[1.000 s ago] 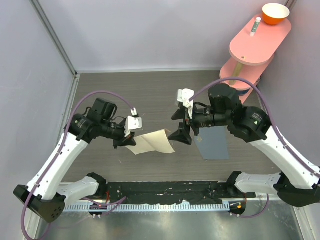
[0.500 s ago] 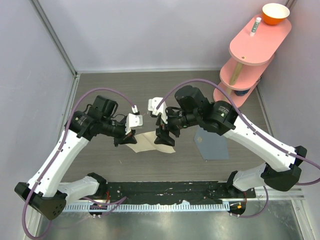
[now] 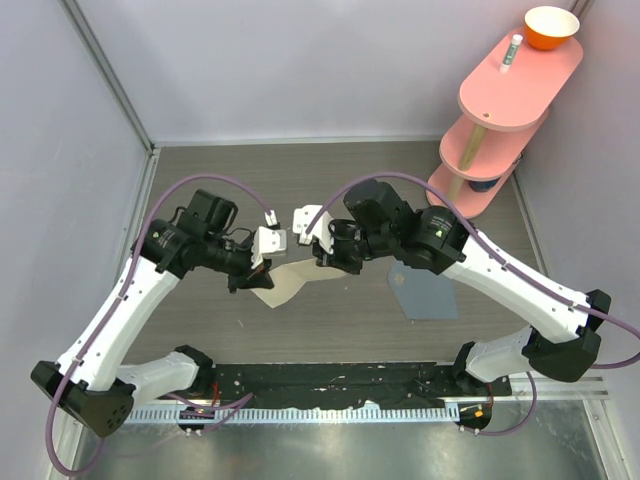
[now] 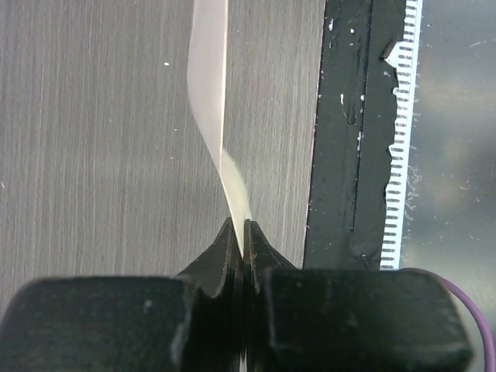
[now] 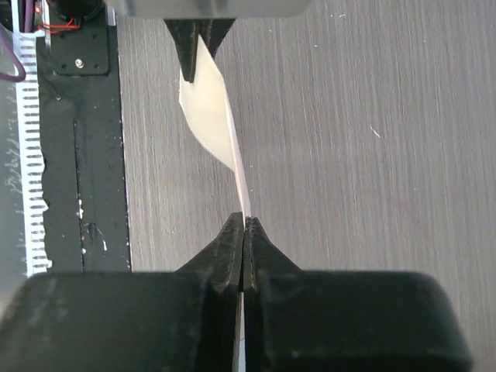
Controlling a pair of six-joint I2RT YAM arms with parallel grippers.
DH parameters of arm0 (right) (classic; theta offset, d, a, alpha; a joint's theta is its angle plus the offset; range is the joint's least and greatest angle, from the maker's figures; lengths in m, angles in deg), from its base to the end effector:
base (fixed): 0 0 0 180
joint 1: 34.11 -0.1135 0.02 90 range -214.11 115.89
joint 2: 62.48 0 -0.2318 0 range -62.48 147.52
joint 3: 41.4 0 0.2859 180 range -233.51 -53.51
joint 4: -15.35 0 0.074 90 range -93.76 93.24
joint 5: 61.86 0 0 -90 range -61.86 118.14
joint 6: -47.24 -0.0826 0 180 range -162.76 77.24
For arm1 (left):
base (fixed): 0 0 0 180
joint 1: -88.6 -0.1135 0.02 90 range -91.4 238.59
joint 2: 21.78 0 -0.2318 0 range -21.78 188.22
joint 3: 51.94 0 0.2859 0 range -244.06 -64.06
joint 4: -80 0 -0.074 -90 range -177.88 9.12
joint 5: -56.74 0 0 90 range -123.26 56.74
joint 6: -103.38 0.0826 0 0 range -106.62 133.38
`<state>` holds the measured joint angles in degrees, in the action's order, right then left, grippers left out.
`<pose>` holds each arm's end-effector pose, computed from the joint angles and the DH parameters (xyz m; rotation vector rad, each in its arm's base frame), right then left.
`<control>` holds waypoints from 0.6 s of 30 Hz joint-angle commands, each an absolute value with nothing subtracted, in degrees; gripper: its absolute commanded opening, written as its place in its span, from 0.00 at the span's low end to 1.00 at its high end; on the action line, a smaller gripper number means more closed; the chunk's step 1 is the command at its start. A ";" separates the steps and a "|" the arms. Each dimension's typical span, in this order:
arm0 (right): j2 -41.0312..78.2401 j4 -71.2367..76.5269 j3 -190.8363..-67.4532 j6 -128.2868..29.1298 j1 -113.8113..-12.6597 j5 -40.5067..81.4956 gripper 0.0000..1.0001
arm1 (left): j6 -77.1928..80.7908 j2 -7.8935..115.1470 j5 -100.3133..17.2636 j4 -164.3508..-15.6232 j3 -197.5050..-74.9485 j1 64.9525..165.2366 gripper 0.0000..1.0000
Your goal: Place the letter into the envelope and seal it
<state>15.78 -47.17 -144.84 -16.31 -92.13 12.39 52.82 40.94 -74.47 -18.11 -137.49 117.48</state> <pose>0.1683 0.3118 0.3690 -1.6315 1.5673 0.6043 0.1902 -0.1671 0.3137 1.5666 1.8603 -0.8440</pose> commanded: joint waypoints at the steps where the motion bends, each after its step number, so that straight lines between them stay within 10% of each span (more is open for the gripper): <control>1: 15.40 -47.74 -145.89 -14.90 -92.56 14.07 0.01 | 51.44 40.89 -75.89 -18.70 -139.56 117.69 0.05; 7: 11.53 -41.77 -142.02 -15.69 -92.56 19.34 0.01 | 45.73 38.17 -76.94 -20.56 -139.29 117.60 0.52; 18: 6.96 -39.04 -138.24 -13.84 -92.56 18.82 0.01 | 36.58 34.56 -71.16 -30.13 -139.83 115.14 0.60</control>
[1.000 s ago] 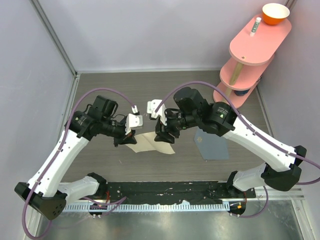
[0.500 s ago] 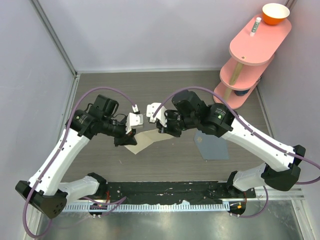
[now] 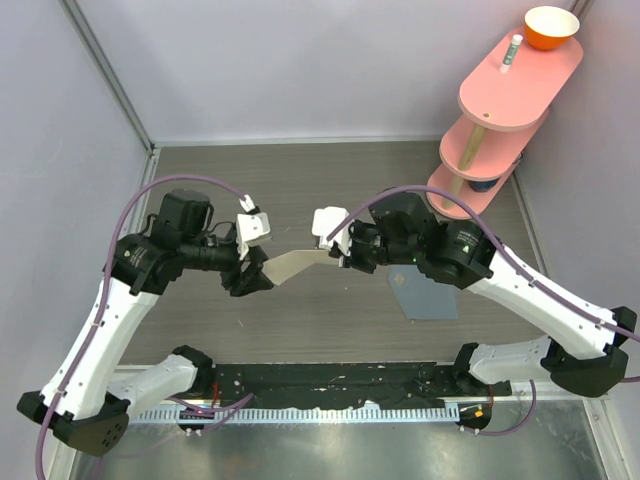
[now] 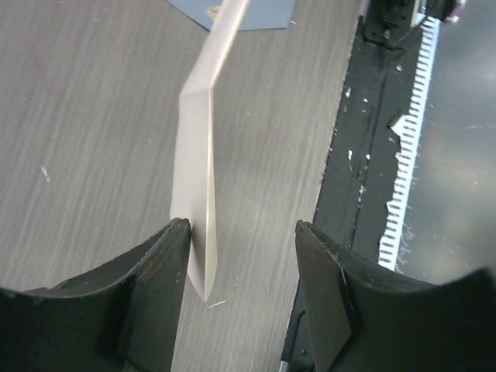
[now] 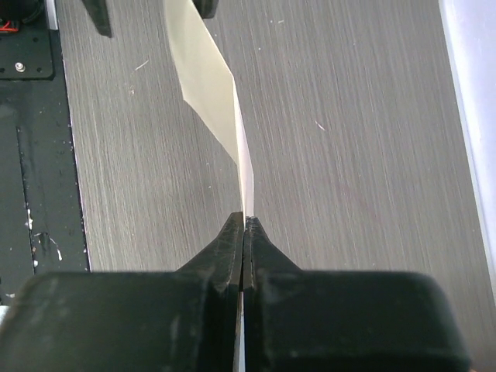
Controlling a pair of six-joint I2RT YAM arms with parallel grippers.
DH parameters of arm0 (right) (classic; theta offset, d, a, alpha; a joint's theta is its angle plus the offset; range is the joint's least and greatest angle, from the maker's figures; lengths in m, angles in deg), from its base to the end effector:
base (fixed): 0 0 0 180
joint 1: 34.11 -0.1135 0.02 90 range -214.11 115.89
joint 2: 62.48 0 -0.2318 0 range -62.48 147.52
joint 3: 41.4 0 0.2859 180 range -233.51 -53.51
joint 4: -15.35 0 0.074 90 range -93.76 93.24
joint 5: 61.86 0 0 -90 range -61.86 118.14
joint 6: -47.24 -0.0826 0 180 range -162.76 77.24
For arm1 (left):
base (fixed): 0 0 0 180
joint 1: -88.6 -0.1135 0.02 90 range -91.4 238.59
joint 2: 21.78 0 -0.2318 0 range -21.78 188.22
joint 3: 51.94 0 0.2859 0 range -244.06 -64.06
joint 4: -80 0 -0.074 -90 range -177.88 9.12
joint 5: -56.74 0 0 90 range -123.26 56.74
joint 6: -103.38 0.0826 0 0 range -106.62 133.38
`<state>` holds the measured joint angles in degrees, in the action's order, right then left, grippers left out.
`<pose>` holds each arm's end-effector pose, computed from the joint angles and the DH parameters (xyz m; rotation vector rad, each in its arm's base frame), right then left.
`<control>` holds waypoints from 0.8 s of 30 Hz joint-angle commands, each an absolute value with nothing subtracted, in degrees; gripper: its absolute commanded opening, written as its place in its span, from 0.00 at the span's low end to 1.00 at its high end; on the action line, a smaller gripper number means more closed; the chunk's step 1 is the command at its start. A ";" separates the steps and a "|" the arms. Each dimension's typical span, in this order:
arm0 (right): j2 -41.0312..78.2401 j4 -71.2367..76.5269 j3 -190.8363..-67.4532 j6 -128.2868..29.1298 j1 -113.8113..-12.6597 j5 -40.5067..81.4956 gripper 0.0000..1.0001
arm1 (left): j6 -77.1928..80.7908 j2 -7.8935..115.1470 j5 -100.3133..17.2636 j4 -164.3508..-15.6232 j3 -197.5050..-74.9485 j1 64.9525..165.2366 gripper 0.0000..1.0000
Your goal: Place the letter into the envelope and seal it
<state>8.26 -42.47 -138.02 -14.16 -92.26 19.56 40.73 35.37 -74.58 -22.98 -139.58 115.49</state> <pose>0.1652 0.2893 0.3748 -1.5450 1.5046 0.4613 0.1842 -0.1546 0.3546 1.3289 1.8515 -0.8462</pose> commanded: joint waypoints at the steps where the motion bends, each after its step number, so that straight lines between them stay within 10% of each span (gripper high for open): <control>1: 7.13 -38.86 -138.24 -14.11 -92.56 18.91 0.01 | 36.58 34.65 -70.45 -30.40 -139.47 115.23 0.58; 10: 9.68 -36.14 -140.52 -19.56 -92.56 22.69 0.01 | 33.86 37.28 -65.72 -34.26 -138.94 115.58 0.49; 15: 11.08 -36.05 -141.49 -21.14 -92.56 21.55 0.01 | 31.22 39.74 -60.16 -35.41 -140.00 115.75 0.14; 20: 12.76 -35.61 -143.33 -27.01 -92.56 16.99 0.01 | 27.36 40.01 -62.52 -37.78 -138.86 115.67 0.00; 24: 13.37 -34.12 -142.81 -29.66 -92.56 10.92 0.30 | 23.58 39.66 -69.36 -41.29 -137.10 115.58 0.00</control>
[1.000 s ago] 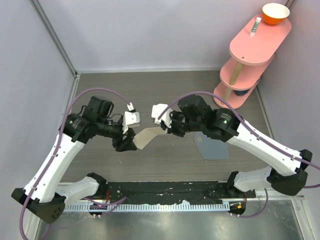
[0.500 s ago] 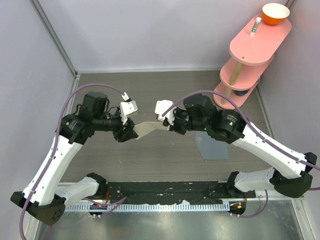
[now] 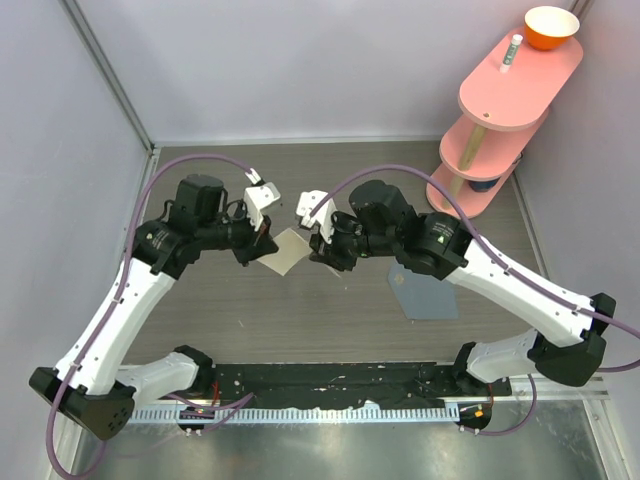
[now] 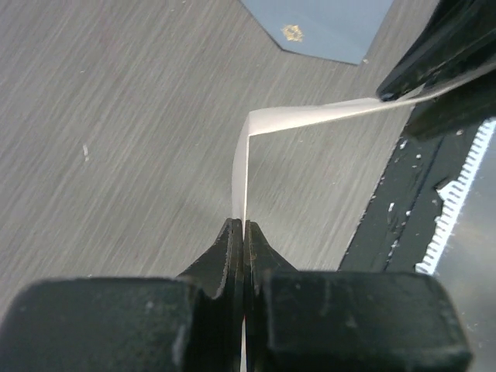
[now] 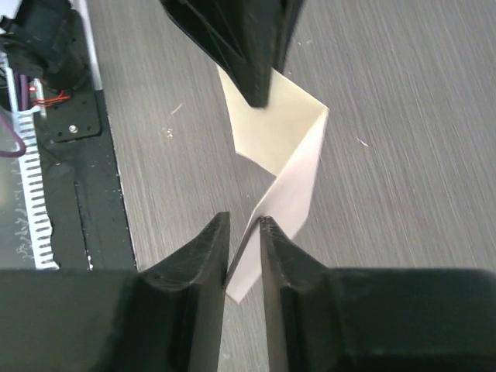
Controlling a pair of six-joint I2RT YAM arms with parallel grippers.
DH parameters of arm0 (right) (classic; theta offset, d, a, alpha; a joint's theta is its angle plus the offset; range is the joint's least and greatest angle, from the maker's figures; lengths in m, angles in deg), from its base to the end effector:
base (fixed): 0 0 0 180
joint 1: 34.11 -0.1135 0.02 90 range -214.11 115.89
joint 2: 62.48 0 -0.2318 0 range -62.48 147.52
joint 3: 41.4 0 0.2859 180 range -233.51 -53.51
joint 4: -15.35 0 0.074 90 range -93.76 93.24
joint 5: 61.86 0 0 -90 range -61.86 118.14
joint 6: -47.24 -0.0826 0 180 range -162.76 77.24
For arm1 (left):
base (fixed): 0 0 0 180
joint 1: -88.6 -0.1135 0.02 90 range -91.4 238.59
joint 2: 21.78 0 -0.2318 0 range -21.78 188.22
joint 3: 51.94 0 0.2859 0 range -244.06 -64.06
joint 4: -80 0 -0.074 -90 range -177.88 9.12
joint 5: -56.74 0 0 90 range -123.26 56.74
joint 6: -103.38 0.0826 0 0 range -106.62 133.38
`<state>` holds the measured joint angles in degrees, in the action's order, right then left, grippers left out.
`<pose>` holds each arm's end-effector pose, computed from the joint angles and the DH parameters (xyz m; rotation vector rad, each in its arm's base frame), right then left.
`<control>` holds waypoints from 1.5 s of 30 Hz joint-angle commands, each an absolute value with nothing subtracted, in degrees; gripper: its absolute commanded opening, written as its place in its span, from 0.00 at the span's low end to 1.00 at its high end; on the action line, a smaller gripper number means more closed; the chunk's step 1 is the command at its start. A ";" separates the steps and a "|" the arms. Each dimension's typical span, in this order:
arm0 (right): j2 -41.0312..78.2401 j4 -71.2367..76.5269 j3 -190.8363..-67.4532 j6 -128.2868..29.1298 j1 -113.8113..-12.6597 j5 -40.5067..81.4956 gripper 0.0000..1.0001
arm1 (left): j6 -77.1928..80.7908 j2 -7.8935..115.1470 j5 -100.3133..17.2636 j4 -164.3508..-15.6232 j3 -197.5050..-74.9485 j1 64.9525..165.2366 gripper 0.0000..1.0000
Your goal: Place the letter into the envelope and seal it
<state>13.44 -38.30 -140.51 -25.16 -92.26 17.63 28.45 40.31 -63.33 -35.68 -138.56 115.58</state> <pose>0.1773 0.3139 0.3722 -1.4096 1.6281 0.6118 0.2338 -0.1654 0.3439 1.0620 1.9807 -0.7041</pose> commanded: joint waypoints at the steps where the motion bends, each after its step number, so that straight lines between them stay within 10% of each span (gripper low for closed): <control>1: 13.55 -33.85 -142.63 -30.02 -92.56 9.69 0.37 | 23.05 39.57 -70.95 -41.91 -136.83 115.58 0.00; 15: 17.15 -30.42 -143.07 -28.26 -92.56 -0.85 0.69 | 19.18 35.35 -88.90 -49.65 -132.53 115.49 0.00; 45: 2.56 -44.05 -138.50 -13.94 -92.47 6.96 0.77 | 62.69 37.46 -96.54 -22.93 -138.24 114.87 0.00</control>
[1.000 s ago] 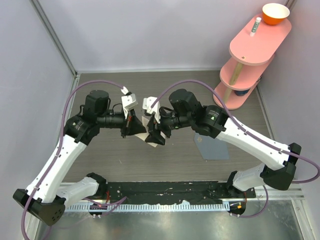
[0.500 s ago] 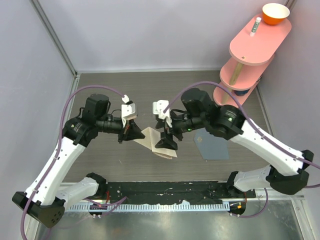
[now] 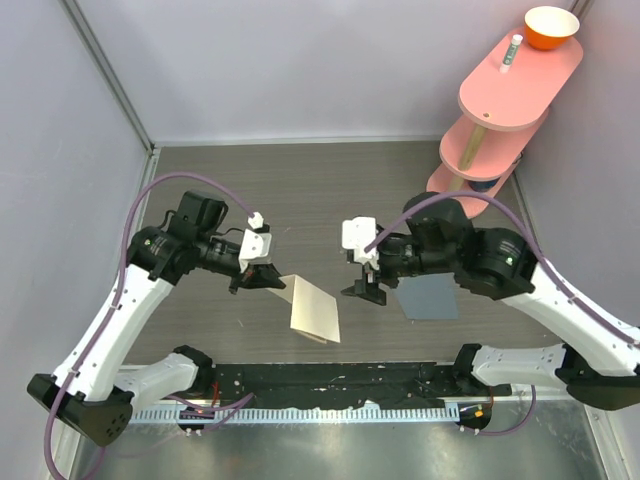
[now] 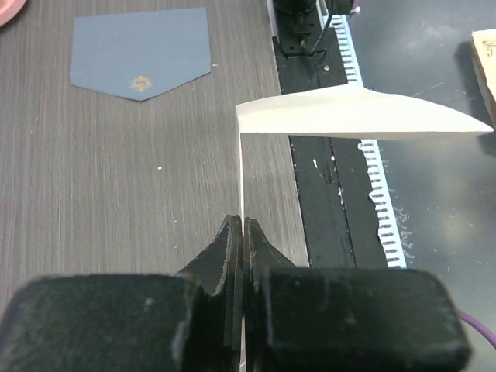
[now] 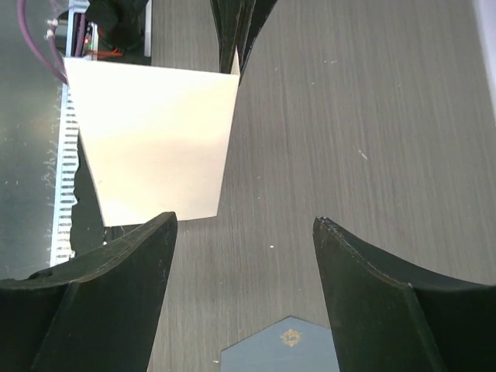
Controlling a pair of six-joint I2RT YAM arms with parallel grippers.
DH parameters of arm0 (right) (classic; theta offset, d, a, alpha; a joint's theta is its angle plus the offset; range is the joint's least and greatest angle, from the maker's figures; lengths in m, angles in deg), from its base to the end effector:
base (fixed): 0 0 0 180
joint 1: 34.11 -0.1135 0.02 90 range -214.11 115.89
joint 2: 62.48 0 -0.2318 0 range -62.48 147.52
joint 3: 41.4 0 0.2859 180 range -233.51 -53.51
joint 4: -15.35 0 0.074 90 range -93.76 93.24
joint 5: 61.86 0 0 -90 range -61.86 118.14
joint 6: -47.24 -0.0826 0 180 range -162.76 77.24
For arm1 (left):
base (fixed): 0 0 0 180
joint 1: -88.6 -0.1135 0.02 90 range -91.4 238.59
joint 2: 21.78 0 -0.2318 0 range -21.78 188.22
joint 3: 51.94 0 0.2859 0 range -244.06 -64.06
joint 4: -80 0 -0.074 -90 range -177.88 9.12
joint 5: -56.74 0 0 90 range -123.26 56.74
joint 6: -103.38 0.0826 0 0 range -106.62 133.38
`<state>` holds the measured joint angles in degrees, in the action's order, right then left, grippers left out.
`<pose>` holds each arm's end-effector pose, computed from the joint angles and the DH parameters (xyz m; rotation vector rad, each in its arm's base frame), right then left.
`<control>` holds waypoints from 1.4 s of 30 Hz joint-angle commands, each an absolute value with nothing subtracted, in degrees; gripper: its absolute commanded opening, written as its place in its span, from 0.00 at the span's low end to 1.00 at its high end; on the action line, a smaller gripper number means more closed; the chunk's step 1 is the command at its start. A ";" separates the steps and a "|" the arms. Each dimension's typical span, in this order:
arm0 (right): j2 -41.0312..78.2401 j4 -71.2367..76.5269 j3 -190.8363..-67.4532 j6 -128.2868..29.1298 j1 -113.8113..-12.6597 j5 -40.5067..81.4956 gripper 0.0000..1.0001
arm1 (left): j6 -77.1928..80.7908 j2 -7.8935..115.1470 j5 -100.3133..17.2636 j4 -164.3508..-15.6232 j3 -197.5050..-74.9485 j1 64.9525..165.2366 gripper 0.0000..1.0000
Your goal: Place the letter into the envelope and seal it
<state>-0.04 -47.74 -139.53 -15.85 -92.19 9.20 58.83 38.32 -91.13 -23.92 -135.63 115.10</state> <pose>0.1253 0.2519 0.4158 -1.5595 1.3901 0.6735 0.1820 -0.1689 0.3353 1.5848 1.4983 -1.0490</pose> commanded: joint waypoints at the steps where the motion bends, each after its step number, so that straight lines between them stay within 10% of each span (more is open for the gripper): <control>1: 3.78 -43.70 -138.50 -14.11 -92.55 5.21 0.77 | 61.82 37.28 -96.72 -23.63 -138.24 114.96 0.00; 16: 11.26 -37.19 -137.80 -18.76 -92.47 -5.08 0.65 | 47.40 31.93 -98.57 -38.73 -133.32 115.05 0.00; 24: 10.74 -36.75 -137.18 -18.51 -92.56 -2.37 0.21 | 45.55 31.39 -98.13 -39.98 -132.52 115.05 0.03; 28: 9.16 -36.66 -136.48 -19.12 -92.47 -0.26 0.01 | 44.23 31.48 -95.32 -38.24 -133.14 114.96 0.16; 37: 5.91 -38.95 -135.34 -22.63 -91.07 3.00 0.01 | 52.23 34.20 -87.33 -19.07 -141.57 109.70 0.79; 42: 6.51 -38.16 -134.98 -25.79 -90.54 3.09 0.01 | 49.60 34.04 -86.08 -18.96 -142.72 109.34 0.88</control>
